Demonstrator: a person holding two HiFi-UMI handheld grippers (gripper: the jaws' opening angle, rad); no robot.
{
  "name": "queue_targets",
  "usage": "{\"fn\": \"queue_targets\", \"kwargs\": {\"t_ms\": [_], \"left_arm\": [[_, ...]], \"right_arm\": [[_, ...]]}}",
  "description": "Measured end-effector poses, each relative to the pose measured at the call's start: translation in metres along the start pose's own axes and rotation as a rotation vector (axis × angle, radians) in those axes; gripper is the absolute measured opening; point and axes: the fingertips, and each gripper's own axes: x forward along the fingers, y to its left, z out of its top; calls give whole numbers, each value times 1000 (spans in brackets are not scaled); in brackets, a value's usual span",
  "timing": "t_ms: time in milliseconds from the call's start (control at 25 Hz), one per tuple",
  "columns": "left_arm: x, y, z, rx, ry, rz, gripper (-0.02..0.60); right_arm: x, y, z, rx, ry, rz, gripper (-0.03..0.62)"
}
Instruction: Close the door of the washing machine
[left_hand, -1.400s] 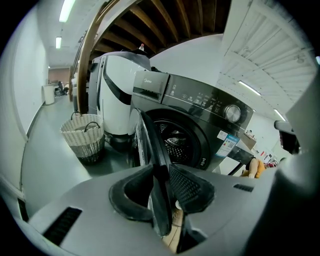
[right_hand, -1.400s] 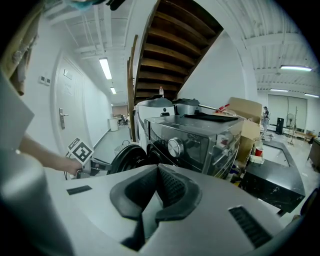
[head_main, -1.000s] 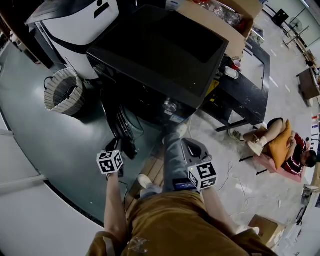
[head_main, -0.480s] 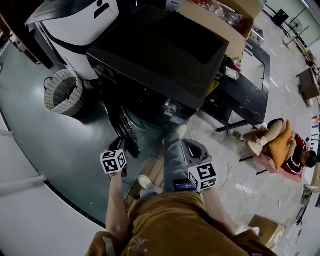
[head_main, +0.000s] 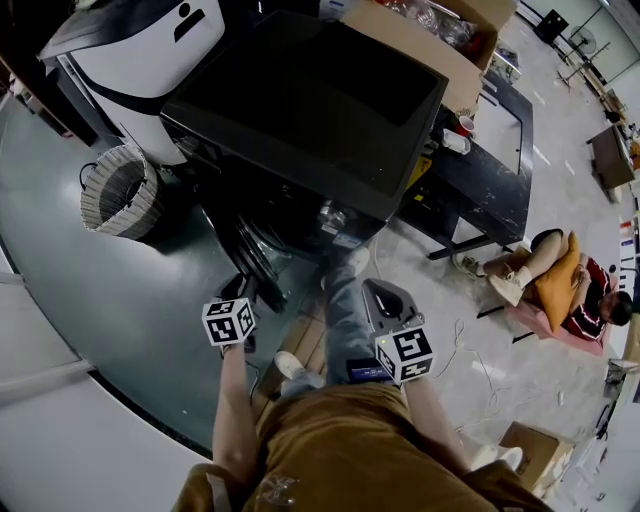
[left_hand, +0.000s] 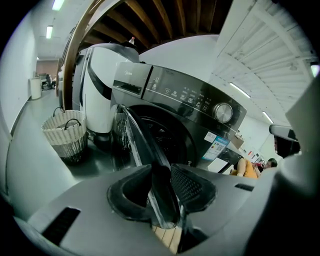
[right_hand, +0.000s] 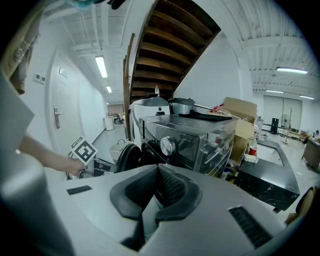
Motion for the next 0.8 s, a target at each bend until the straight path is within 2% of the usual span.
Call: {"fn": "queue_targets", "kwargs": {"t_ms": [800], "left_arm": [[42, -38, 22, -1, 11, -98, 150]], "right_arm": [[3, -25, -5, 24, 28, -62, 12]]}}
